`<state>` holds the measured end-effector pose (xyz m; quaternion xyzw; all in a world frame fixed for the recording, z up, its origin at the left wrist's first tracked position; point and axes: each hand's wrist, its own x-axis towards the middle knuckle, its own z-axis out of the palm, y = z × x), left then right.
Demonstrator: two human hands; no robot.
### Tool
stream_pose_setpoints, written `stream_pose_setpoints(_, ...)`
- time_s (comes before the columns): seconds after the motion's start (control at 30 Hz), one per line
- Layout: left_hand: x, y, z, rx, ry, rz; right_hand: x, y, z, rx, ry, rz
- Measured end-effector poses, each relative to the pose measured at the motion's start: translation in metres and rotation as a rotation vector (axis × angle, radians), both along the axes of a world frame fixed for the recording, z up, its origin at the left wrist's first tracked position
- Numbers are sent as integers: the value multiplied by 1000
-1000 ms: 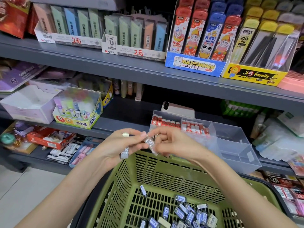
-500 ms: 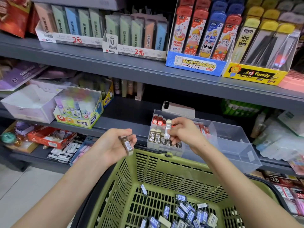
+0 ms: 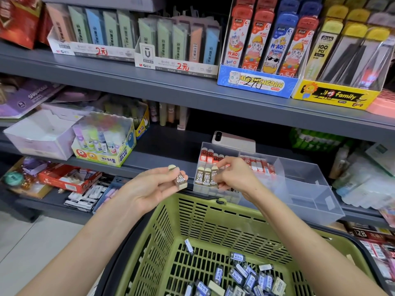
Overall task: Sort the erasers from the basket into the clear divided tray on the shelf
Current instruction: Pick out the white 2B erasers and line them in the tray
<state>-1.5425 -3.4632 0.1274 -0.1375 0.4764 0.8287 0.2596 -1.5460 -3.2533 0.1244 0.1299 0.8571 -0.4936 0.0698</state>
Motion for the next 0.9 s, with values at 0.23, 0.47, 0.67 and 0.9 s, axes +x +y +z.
stream_pose_setpoints(0.23,1,1,-5,-121,171,-27,4,-2,-1,312,61,74)
stream_pose_setpoints(0.47,9,19,-8,-467,559,-49,25,-11,29,-183,171,160)
stream_pose_setpoints(0.67,6,47,-6,-571,786,-75,22,6,37,-347,115,117)
stream_pose_setpoints(0.9,3,41,-27,-1452,1365,-414,1,30,24,26,14,-79)
